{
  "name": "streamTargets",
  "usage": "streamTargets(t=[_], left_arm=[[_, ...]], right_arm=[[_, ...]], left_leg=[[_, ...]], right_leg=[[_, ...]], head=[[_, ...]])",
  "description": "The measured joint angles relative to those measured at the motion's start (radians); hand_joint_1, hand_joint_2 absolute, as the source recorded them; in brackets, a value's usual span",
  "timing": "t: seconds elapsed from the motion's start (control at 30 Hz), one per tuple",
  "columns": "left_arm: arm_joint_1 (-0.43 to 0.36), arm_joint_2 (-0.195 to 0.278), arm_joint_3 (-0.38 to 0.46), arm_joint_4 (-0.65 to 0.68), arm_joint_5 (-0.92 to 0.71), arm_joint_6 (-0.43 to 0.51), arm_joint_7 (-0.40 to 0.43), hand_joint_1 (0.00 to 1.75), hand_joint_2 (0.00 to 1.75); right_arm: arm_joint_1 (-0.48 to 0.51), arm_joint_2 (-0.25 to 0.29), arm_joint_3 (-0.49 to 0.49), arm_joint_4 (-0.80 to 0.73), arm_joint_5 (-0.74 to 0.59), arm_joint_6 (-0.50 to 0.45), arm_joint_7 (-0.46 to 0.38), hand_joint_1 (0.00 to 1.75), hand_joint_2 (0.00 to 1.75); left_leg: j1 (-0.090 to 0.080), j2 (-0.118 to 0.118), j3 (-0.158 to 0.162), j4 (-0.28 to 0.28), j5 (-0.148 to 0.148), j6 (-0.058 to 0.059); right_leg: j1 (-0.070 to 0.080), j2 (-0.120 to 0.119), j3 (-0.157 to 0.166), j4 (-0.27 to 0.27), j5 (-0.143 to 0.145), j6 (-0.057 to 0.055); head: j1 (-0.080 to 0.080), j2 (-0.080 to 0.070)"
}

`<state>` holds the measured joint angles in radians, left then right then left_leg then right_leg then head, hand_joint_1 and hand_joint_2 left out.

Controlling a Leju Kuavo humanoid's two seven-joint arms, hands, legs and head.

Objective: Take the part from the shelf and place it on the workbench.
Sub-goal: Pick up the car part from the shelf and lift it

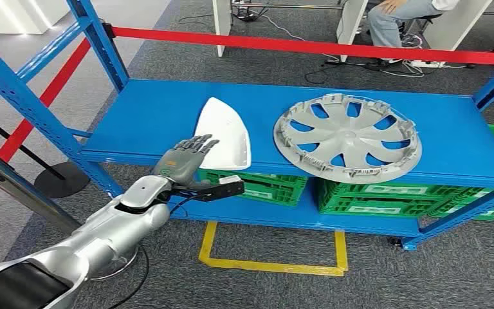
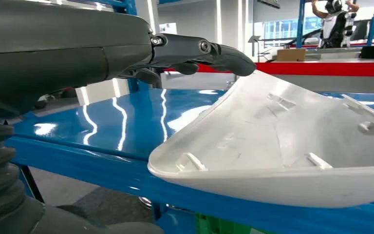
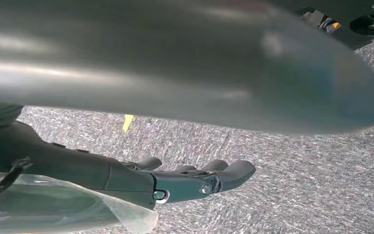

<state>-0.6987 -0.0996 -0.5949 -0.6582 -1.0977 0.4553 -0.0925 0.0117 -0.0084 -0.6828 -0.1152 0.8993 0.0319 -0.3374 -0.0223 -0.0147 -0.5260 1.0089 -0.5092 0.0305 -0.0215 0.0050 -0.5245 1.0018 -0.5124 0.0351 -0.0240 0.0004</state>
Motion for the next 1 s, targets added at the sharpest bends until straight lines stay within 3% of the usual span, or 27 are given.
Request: streamTargets(t=[1.0], left_arm=[[0.037,-0.015,-0.019,0.021,0.027,0.002,-0.022,0.00,1.75]], right_arm=[[0.001,0.000,0.000,0.000,-0.006,0.014,0.006,0.00,0.00]], left_leg=[[0.000,0.000,0.000,0.000,0.000,0.000]], right_leg=[[0.000,0.000,0.000,0.000,0.000,0.000]], head=[[0.000,0.000]])
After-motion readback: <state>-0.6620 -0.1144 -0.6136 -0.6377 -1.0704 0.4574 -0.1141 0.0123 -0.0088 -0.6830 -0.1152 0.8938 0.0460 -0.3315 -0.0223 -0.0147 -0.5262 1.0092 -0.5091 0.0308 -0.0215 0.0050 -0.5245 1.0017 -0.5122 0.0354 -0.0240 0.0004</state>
